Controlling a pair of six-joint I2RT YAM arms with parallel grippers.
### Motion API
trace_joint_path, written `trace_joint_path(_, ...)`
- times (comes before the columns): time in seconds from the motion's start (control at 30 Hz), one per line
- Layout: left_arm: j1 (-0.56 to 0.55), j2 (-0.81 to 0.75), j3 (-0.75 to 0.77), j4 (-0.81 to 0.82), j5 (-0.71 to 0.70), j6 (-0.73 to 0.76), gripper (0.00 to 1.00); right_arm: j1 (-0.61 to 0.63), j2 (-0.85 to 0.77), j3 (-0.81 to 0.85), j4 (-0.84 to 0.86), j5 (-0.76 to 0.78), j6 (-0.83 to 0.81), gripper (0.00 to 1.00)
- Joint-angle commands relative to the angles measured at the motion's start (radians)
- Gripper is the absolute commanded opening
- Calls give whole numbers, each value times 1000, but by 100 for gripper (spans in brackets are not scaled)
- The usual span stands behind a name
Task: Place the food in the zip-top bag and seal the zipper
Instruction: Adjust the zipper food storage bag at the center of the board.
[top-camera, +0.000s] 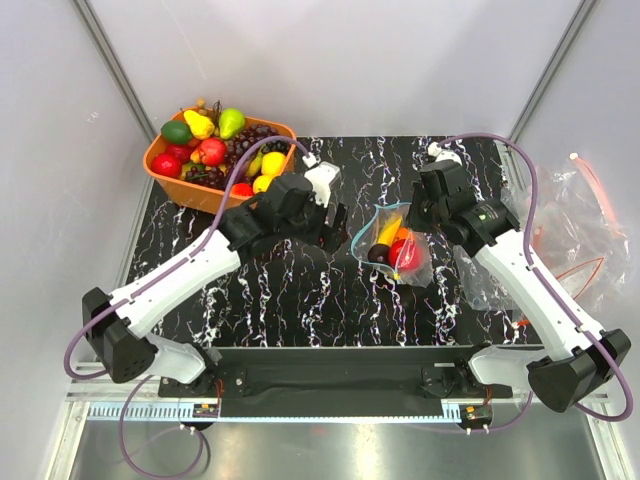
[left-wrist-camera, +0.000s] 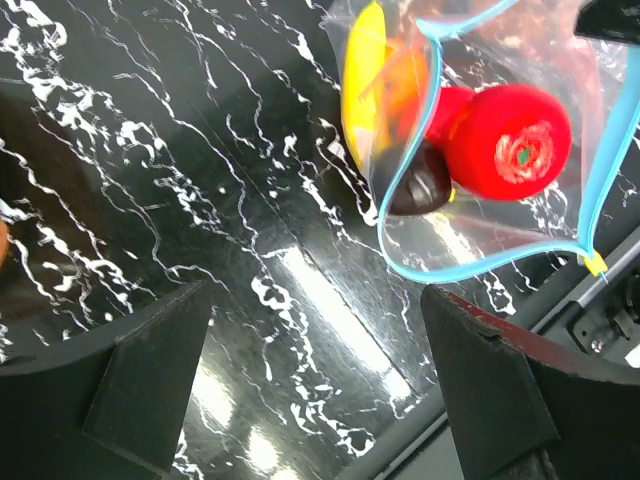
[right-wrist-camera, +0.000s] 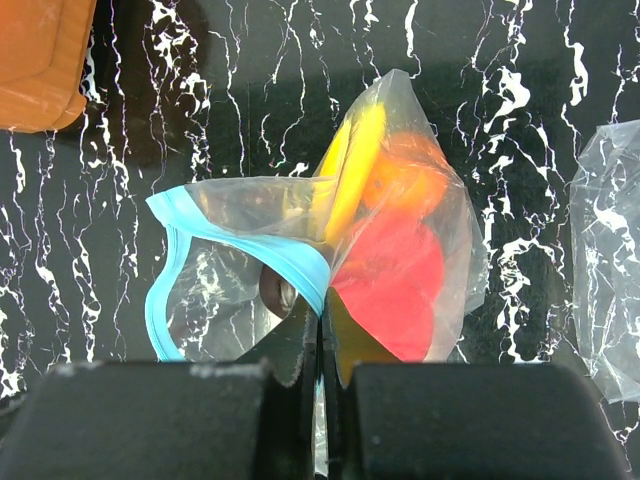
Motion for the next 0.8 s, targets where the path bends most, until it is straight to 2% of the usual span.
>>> trace_joint_path(0.0, -12, -65, -33, 78, -45, -66, 91, -3, -4, -1, 57, -1, -3, 0)
trace_joint_path(0.23, -12, -88, -135, 177, 32, -167, 92, -3, -7, -21, 66, -22, 22, 0)
trace_joint_path(0.57, -27, 25, -100, 292, 106, -212, 91, -3, -12, -38, 69, -33, 23, 0)
trace_joint_path(0.77, -50, 128, -38, 277, 106, -218, 84, -3, -18, -43, 68, -37, 23, 0)
